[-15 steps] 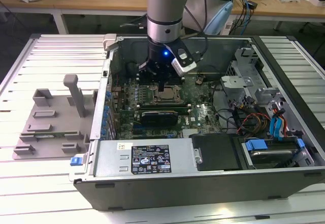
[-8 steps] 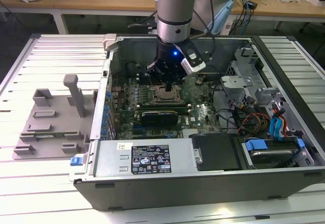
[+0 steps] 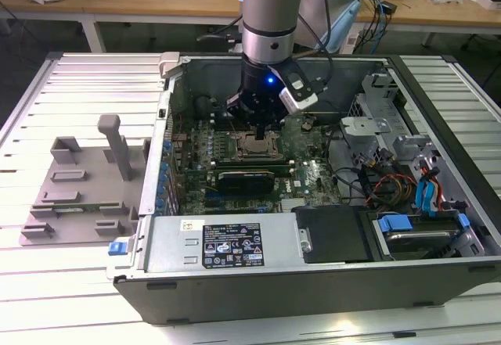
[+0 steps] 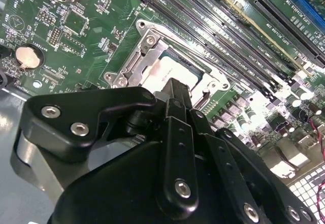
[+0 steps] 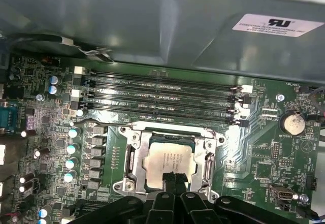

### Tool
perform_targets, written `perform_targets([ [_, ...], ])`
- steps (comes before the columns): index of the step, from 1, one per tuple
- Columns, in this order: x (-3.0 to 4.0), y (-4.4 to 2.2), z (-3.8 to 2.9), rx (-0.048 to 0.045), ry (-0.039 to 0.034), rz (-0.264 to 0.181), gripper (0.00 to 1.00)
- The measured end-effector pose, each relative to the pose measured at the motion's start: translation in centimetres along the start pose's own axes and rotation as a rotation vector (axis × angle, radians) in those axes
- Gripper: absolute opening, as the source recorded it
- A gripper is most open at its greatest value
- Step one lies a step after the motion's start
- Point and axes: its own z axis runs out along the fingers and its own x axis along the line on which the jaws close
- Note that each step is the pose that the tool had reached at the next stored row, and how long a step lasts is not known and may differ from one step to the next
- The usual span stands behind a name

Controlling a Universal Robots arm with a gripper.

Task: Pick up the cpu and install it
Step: 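Close the cpu cover, then install the first cpu locking lever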

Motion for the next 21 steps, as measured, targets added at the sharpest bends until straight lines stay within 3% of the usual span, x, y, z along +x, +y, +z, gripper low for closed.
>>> perform_targets([
  [15,0.00,-0.01,-0.31,0.0003,0.0002,0.000,0.11],
  [21,-0.01,-0.01,-1.03,0.0000,0.0000,0.000,0.11],
])
